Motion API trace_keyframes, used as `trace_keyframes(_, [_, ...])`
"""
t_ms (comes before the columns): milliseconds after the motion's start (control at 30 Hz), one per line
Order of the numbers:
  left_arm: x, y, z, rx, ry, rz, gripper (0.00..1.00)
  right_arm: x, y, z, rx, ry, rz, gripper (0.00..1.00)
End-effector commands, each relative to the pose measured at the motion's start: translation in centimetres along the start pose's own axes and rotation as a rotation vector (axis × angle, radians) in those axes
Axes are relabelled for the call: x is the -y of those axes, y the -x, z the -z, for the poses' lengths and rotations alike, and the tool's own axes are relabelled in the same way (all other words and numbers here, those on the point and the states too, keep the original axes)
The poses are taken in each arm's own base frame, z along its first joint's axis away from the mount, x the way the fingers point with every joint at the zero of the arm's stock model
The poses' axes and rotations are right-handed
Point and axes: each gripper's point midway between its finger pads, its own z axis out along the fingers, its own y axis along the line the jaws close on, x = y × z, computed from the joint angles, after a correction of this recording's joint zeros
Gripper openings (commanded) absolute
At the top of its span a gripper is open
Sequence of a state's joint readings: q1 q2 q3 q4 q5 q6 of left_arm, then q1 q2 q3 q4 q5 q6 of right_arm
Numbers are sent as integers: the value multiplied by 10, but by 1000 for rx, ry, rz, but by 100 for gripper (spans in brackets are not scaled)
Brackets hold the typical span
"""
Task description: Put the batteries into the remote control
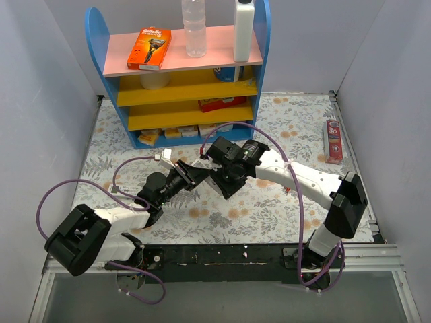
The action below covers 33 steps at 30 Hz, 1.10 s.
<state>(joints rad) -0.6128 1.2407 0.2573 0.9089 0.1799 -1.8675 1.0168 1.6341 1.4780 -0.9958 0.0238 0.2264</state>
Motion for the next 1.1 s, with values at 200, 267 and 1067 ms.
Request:
trace_keyframes(200, [23,-4,-5,-34,-95,-7,3,3,8,5,1,-28,27,14])
trace_keyframes(267, [24,-4,-5,-36,-102,-3,3,2,10,6,4,-29,31,15])
trace_keyframes(1067, [28,-3,-5,-32,-121,-8,3,0,9,2,-11,-21,26,15])
